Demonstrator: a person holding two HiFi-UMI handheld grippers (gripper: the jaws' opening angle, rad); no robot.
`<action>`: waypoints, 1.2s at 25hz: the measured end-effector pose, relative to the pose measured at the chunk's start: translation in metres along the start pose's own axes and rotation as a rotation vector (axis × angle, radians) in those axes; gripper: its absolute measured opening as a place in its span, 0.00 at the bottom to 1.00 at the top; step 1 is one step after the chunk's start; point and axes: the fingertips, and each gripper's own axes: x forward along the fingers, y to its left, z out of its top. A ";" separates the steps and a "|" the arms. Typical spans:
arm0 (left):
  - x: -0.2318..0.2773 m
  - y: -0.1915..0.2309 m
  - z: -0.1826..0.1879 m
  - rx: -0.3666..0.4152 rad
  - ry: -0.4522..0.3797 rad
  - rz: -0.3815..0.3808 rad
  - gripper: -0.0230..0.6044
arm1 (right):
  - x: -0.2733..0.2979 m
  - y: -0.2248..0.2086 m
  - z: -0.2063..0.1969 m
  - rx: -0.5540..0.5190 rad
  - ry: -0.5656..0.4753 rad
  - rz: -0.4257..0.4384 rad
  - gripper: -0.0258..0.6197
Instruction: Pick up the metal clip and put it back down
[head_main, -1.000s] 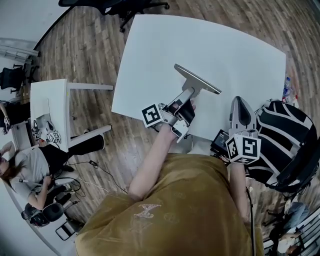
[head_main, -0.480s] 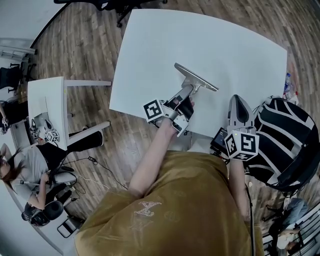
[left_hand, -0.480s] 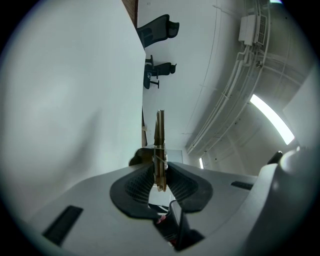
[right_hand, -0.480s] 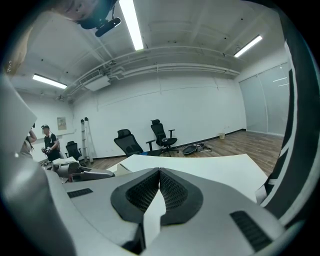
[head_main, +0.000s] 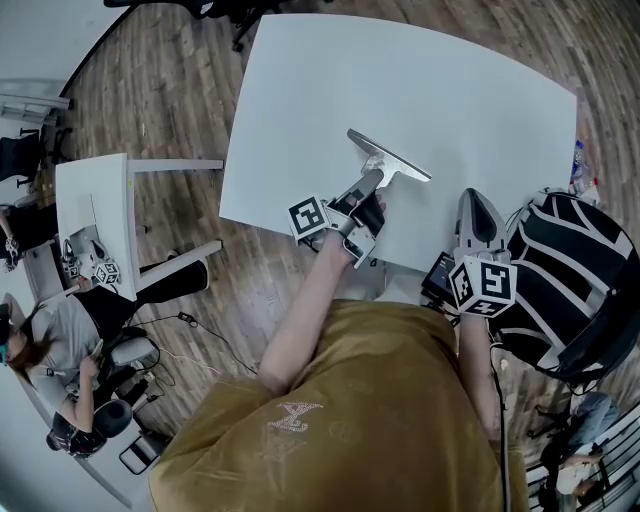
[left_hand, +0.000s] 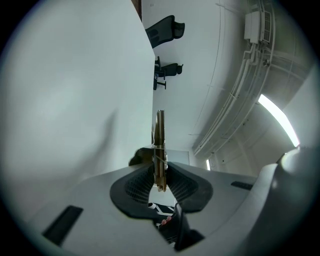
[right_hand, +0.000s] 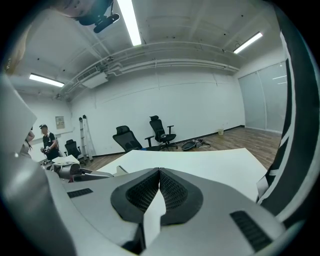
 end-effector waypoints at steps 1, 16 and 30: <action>-0.001 0.002 0.001 -0.003 -0.002 0.006 0.16 | 0.000 0.000 -0.001 0.001 0.003 -0.001 0.05; -0.017 0.049 0.005 -0.025 -0.006 0.180 0.16 | 0.003 -0.001 -0.010 0.008 0.029 -0.018 0.05; -0.022 0.066 0.005 -0.009 0.013 0.279 0.16 | 0.008 -0.020 -0.043 0.102 0.122 -0.076 0.05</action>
